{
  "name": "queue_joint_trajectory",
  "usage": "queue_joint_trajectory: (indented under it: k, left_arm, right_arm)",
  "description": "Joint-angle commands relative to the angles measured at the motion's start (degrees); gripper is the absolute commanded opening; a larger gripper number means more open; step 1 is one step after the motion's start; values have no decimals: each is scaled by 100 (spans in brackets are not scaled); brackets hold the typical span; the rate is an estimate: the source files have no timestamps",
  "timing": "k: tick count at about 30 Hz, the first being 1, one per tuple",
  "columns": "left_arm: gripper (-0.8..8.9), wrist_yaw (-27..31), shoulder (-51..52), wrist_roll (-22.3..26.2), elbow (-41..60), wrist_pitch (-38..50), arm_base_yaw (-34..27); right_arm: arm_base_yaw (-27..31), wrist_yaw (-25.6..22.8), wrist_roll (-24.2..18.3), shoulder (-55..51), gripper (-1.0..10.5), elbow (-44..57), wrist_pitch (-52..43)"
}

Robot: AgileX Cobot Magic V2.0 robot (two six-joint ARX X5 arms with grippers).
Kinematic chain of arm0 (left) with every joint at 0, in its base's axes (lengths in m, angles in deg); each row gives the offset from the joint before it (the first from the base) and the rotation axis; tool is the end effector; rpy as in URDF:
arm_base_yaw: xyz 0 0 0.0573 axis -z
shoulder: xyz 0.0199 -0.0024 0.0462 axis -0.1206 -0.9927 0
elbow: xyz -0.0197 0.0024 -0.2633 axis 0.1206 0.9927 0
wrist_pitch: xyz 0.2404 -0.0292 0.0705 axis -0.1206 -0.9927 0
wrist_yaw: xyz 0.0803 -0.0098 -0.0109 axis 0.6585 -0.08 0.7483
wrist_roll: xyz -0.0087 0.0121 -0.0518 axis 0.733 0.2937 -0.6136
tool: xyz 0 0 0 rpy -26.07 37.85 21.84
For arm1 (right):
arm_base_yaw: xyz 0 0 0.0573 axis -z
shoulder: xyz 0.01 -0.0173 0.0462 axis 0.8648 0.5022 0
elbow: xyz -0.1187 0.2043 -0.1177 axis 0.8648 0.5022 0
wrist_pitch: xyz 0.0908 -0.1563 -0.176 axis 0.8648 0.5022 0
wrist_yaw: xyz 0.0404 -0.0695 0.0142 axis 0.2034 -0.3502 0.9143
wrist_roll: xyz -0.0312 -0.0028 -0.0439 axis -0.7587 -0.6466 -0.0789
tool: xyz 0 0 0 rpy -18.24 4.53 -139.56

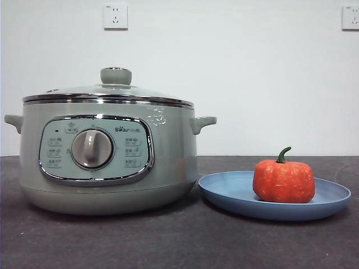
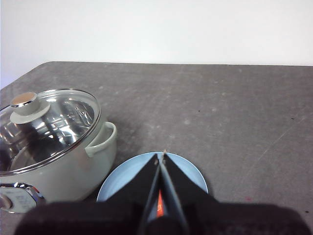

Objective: Take the pumpkin out from the steamer,put the pumpkin in the blue plate,close the lid

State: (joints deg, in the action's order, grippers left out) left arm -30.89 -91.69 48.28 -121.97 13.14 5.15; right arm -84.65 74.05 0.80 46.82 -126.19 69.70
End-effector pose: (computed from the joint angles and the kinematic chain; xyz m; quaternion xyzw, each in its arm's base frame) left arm 0.0258 -0.0100 0.3173 0.0303 -0.0219 -0.1785 0.9832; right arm 0.0668 0.0282 0.3168 0.0200 0.1287 0.1665 0.9774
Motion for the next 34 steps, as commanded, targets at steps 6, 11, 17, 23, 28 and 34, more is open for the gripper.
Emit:
queue_joint_trajectory:
  k: [6,11,17,23,28,34]
  left_arm:
    - [-3,-48,588,439,2417,1659,-822]
    - [-3,-48,588,358,3574,2555,-951]
    - [-3,-44,590,240,3862,2218,-1036]
    - [-3,-48,588,240,3862,2111,-1060]
    - [-3,-48,588,243,3862,2114,-1060]
    - [-3,-50,588,240,3862,2114,-1060]
  right_arm:
    - [-13,-17,52,-9,2,33,-33]
    - [-13,-15,52,-9,2,33,-31]
    - [-13,-15,52,-9,2,33,-31]
    - [-13,-20,52,-9,1,33,-31]
    - [-13,-15,52,-9,1,33,-31]
    - [-13,-17,52,-9,1,33,-33]
